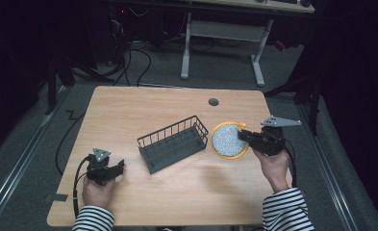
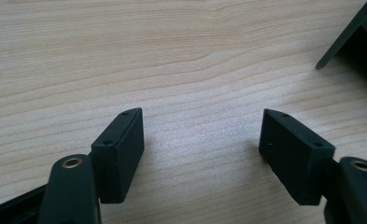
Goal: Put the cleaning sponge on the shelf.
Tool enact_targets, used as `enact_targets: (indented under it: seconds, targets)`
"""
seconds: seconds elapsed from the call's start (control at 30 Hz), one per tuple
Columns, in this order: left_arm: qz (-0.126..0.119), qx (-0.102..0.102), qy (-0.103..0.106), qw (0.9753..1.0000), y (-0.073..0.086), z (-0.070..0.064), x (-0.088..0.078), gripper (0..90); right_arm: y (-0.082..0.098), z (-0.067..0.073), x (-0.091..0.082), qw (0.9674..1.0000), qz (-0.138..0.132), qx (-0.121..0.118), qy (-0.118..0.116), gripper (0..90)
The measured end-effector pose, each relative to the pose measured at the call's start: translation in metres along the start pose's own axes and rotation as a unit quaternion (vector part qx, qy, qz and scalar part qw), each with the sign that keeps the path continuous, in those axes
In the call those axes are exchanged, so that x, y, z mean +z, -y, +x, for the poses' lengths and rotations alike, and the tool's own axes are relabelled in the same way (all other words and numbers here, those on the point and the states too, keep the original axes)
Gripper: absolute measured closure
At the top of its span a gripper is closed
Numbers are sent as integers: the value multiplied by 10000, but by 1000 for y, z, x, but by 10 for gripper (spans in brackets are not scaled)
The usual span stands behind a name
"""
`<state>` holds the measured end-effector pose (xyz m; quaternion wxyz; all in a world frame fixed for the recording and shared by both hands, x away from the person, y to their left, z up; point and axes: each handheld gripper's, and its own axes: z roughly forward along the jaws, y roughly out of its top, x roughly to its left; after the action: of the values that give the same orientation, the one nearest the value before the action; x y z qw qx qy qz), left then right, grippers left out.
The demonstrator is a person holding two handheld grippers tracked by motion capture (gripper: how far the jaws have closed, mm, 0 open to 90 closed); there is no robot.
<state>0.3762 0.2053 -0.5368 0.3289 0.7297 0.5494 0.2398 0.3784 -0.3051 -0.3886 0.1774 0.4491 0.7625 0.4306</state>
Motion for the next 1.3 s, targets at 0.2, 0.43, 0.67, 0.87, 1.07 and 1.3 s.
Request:
enact_targets:
  seconds: [0.2,0.43,0.67,0.87,1.07,1.3]
  targets:
    - [4,7,0,10000,0,-1,0,310,-16,8,6,9999,-17,-105,-118,820]
    - [-1,5,-5,10000,0,-1,0,309,-31,16,18,9995,-18,-235,-226,820]
    - [-2,7,1,10000,0,-1,0,308,-49,25,36,9990,-22,-272,-352,819]
    - [0,22,13,10000,0,-1,1,308,-61,35,55,9988,84,-410,-265,818]
    - [-3,30,27,10000,0,-1,1,307,-70,43,72,9985,115,-419,-341,818]
    - [-2,30,29,10000,0,-1,1,306,-80,49,92,9983,261,-467,-233,816]
